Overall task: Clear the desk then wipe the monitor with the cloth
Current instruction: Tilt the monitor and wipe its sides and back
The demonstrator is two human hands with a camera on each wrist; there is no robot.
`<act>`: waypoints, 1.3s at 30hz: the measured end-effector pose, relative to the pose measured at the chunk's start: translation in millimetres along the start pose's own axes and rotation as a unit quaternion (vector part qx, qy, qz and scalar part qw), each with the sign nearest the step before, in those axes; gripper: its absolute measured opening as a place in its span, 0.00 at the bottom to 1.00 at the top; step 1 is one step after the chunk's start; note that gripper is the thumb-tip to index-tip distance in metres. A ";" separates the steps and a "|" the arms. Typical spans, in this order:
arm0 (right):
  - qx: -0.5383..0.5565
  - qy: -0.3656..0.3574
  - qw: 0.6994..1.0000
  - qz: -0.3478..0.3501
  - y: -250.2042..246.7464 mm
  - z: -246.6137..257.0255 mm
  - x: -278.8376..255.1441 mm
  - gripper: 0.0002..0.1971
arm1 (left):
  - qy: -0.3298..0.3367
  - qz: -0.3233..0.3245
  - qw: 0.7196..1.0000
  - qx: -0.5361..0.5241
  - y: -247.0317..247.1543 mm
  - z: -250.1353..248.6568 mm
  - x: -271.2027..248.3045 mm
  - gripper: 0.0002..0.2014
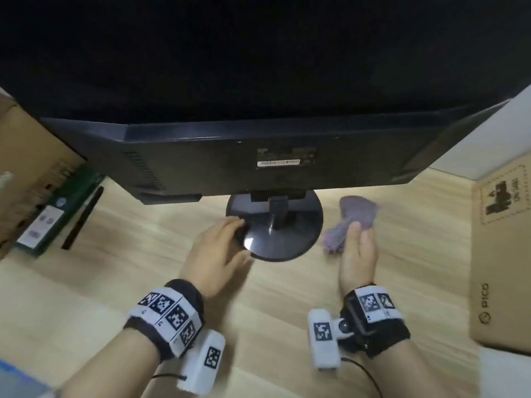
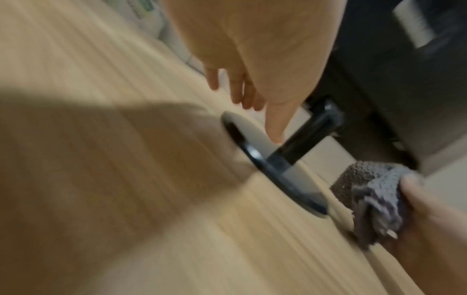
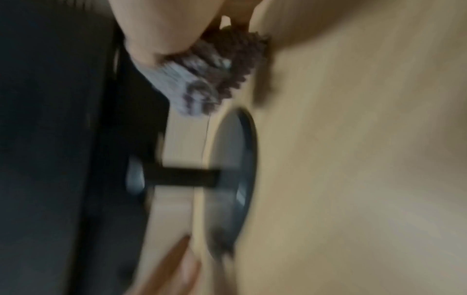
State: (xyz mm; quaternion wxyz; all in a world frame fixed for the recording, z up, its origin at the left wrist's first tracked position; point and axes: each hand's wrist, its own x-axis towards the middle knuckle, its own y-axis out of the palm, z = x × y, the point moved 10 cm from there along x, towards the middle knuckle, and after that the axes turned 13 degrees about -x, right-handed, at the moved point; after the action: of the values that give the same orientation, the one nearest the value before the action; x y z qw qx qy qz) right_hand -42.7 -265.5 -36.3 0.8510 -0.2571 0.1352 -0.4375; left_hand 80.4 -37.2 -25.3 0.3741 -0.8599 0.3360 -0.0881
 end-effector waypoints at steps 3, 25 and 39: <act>-0.267 -0.177 0.926 0.198 77.6 23.3 -36.8 0.36 | -0.143 0.034 0.988 0.046 19.7 48.4 14.5 0.45; -0.446 -0.210 0.820 0.292 137.7 62.6 -117.6 0.28 | -0.100 0.103 0.988 0.055 24.8 66.2 21.5 0.44; -0.499 -0.292 0.774 0.258 198.1 103.0 -65.0 0.26 | -0.097 -0.213 0.752 -0.617 -116.8 100.2 -22.7 0.41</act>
State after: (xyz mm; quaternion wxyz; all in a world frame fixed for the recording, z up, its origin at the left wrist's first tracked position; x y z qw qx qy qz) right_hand 100.2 -83.7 -60.5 0.6825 -0.7168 0.1406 0.0234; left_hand 163.4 93.7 -11.5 -0.2352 -0.9571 0.0875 0.1450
